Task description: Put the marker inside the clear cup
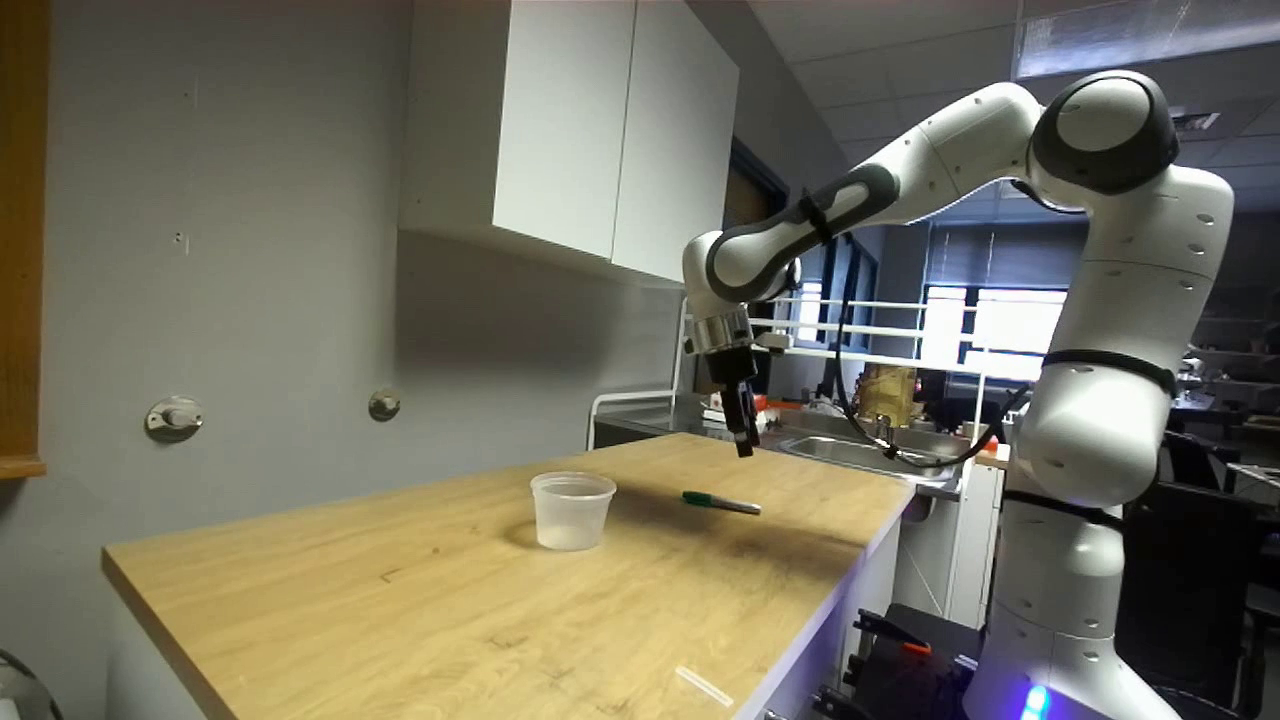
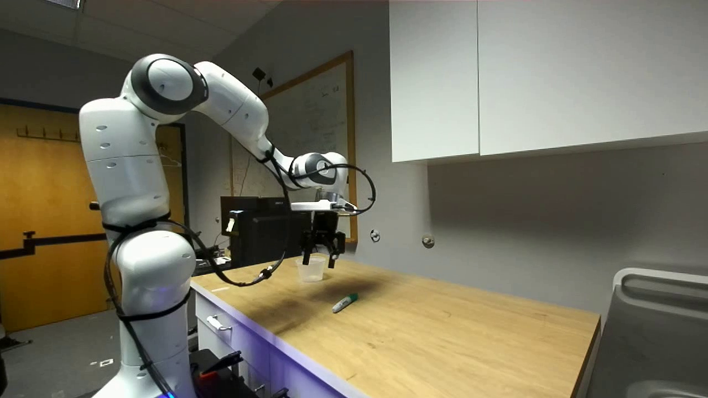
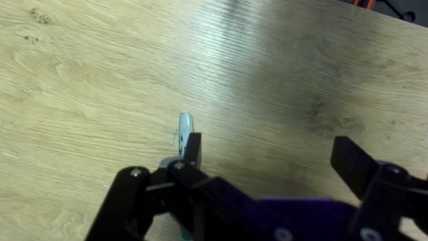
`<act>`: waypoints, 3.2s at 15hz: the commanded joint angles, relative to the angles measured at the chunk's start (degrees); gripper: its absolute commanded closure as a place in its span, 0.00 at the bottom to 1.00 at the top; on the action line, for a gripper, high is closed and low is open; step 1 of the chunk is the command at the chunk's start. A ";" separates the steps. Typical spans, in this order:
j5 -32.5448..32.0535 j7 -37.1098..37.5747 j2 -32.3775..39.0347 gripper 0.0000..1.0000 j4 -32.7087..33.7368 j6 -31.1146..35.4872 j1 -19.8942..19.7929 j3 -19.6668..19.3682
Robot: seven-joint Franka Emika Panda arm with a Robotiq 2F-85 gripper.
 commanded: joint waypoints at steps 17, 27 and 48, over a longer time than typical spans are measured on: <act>4.91 -13.99 16.18 0.31 4.89 4.95 -3.97 -1.39; 3.72 -12.70 16.44 0.58 6.49 3.25 -4.53 -1.10; 2.08 -13.15 22.86 0.11 11.84 3.63 -5.50 -1.03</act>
